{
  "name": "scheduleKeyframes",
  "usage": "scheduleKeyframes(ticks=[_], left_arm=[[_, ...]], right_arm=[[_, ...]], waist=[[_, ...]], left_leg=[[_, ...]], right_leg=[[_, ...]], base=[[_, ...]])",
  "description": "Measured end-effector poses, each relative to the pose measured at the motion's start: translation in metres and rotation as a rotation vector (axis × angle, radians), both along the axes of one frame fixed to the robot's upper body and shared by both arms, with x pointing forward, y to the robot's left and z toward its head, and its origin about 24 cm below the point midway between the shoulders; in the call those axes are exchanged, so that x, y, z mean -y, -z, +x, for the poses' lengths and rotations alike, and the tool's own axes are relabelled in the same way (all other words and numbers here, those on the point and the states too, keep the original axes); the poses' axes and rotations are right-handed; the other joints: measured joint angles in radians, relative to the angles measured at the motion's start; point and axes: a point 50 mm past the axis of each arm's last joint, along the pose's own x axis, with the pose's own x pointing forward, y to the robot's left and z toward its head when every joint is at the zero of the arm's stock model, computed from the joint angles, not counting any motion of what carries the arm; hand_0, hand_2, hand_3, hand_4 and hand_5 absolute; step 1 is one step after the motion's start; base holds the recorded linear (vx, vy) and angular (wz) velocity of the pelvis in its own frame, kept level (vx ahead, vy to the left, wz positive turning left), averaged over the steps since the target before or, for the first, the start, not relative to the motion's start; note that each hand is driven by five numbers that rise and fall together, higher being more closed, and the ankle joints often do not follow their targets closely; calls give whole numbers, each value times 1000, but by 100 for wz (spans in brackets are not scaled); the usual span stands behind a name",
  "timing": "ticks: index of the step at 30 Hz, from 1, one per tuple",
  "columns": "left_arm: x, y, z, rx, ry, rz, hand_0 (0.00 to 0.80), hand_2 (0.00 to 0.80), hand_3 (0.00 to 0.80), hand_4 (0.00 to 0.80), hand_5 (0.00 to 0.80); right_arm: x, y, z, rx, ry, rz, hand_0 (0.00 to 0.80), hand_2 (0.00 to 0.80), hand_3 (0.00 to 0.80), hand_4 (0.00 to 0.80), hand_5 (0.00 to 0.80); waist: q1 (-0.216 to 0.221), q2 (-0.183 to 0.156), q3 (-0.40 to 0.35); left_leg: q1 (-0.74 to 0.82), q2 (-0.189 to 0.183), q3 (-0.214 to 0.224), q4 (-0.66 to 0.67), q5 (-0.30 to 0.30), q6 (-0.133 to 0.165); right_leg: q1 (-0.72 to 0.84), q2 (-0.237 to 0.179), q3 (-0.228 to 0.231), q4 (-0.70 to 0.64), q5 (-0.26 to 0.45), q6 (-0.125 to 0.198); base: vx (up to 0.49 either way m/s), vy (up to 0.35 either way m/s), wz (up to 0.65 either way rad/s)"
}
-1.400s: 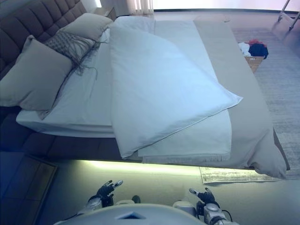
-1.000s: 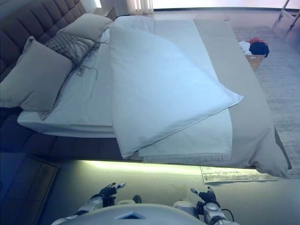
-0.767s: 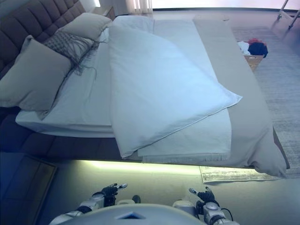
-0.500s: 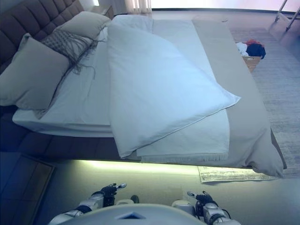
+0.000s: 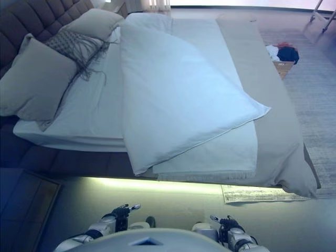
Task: Make the bed neatly
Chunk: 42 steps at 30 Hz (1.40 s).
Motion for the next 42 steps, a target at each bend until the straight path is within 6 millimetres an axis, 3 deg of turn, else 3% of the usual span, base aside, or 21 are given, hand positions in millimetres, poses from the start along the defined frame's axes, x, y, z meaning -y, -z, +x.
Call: scheduleKeyframes(ticks=[4, 6, 8, 10, 11, 13, 14, 16, 18, 22, 23, 25, 28, 33, 35, 36, 37, 38, 39, 40, 42], left_arm=[[-4, -2, 6, 44, -33, 31, 0, 0, 0, 0, 0], [-9, -4, 9, 58, -47, 51, 0, 0, 0, 0, 0], [-15, -6, 12, 68, -42, 91, 0, 0, 0, 0, 0], [-14, -7, 17, 90, -28, 102, 0, 0, 0, 0, 0], [-10, -8, 22, 103, 21, 108, 0, 0, 0, 0, 0], [3, -8, 29, 125, 59, 86, 0, 0, 0, 0, 0], [4, -9, 33, 138, 59, 85, 0, 0, 0, 0, 0], [-14, -15, 40, 155, 48, 140, 0, 0, 0, 0, 0], [-27, -16, 36, 140, 31, 173, 0, 0, 0, 0, 0], [-42, -17, 27, 113, 22, 211, 0, 0, 0, 0, 0], [-41, -15, 23, 106, 5, 201, 0, 0, 0, 0, 0], [-31, -10, 13, 87, -40, 158, 0, 0, 0, 0, 0], [-19, -6, 8, 77, -52, 116, 0, 0, 0, 0, 0], [-24, -9, 17, 104, -24, 110, 0, 0, 0, 0, 0], [-29, -11, 19, 105, 24, 119, 0, 0, 0, 0, 0], [-29, -11, 18, 98, 43, 118, 0, 0, 0, 0, 0], [-27, -9, 15, 81, 52, 112, 0, 0, 0, 0, 0], [-33, -8, 5, 45, 50, 128, 0, 0, 0, 0, 0], [-38, -7, 0, 22, 50, 143, 0, 0, 0, 0, 0], [-37, -7, 0, 17, 49, 143, 0, 0, 0, 0, 0], [-29, -7, 7, 44, 59, 134, 0, 0, 0, 0, 0]], right_arm=[[7, -3, 8, 5, 25, -14, 0, 0, 0, 0, 0], [8, -3, 11, 16, 51, -20, 0, 0, 0, 0, 0], [10, -4, 9, 26, 96, -21, 0, 0, 0, 0, 0], [16, -4, 3, 19, 130, -46, 0, 0, 0, 0, 0], [22, -5, 0, 11, 137, -70, 0, 0, 0, 0, 0], [39, -10, -1, 15, 172, -121, 0, 0, 0, 0, 0], [42, -11, 0, 23, 192, -128, 0, 0, 0, 0, 0], [15, -4, 3, 28, 206, -41, 0, 0, 0, 0, 0], [2, -1, 4, 35, 200, 0, 0, 0, 0, 0, 0], [-6, -4, 29, 118, 97, 40, 0, 0, 0, 0, 0], [-7, -6, 37, 142, 74, 45, 0, 0, 0, 0, 0], [-6, -9, 48, 171, 31, 48, 0, 0, 0, 0, 0], [2, -11, 47, 170, 29, 23, 0, 0, 0, 0, 0], [15, -10, 30, 133, 103, -11, 0, 0, 0, 0, 0], [15, -7, 21, 106, 117, -7, 0, 0, 0, 0, 0], [14, -7, 19, 102, 116, 3, 0, 0, 0, 0, 0], [11, -5, 13, 90, 119, 17, 0, 0, 0, 0, 0], [4, -3, 10, 79, 124, 45, 0, 0, 0, 0, 0], [-2, 0, 5, 68, 129, 66, 0, 0, 0, 0, 0], [1, 0, 1, 57, 131, 61, 0, 0, 0, 0, 0], [6, -2, 1, 57, 129, 46, 0, 0, 0, 0, 0]], waist=[[3, 13, 43], [3, -3, 60], [-3, -25, 68], [-9, -17, 70], [-10, -9, 71], [-36, 20, 84], [-37, 23, 93], [-30, -70, 121], [-22, -77, 125], [3, -74, 118], [5, -80, 110], [2, -45, 107], [1, -26, 98], [2, -86, 89], [0, -103, 85], [-1, -94, 79], [-1, -84, 77], [0, -75, 68], [-4, -91, 60], [-9, -86, 57], [-6, -68, 52]], left_leg=[[-48, 11, -4, 41, -4, -3], [-102, 24, 13, 108, -19, -10], [-138, 117, 50, 135, -21, -22], [-131, 202, 86, 128, -21, -23], [-131, 212, 81, 106, -21, -24], [-131, 193, 80, 92, -20, -22], [-118, 172, 77, 93, 1, -134], [-111, 80, 89, 88, -8, -92], [-71, 62, 88, 53, -2, -69], [-26, 60, 112, 20, -18, -58], [-25, 57, 121, 20, -17, -65], [-29, 81, 127, 28, -21, -77], [-26, 103, 128, 64, -32, -98], [-26, 64, 142, 118, -84, -83], [-23, 58, 153, 116, -91, -75], [-23, 69, 153, 106, -87, -67], [-5, 83, 139, 73, -74, -54], [7, 111, 116, 29, -64, -45], [1, 114, 106, 17, -58, -45], [-12, 113, 109, 13, -47, -51], [-62, 112, 115, 13, -39, -41]], right_leg=[[-16, -17, 0, 2, 6, -16], [-27, -59, -27, 0, 19, -15], [-32, -105, -66, 8, 23, 4], [-38, -130, -80, 17, 21, 41], [-50, -148, -82, 34, 16, 61], [-90, -189, -78, 111, -11, 113], [-102, -213, -64, 139, -14, 155], [-112, -311, -38, 158, 17, 130], [-110, -328, -37, 189, 76, 115], [-135, -292, -42, 167, 55, 136], [-133, -290, -47, 146, 44, 149], [-121, -264, -46, 109, 48, 179], [-102, -242, -48, 109, 39, 166], [-90, -286, -53, 130, 36, 156], [-122, -294, -56, 184, 59, 121], [-152, -275, -51, 207, 92, 80], [-191, -235, -37, 251, 52, 93], [-214, -135, -21, 289, -19, 83], [-221, -74, -23, 284, -41, 69], [-219, -53, -27, 246, -56, 33], [-248, -46, -30, 195, -17, 27]], base=[[-1, 309, 3], [-13, 425, 5], [-32, 462, 6], [-21, 553, 8], [65, 537, 16], [77, 375, 23], [119, 224, 14], [170, 183, 12], [109, 95, 11], [86, 91, -10], [81, 118, -7], [92, 141, -15], [114, 182, -6], [153, 200, -4], [135, 172, -21], [148, 156, -35], [156, 138, -49], [97, 64, -42], [52, 18, -21], [0, 0, 0], [-10, -50, 0]])
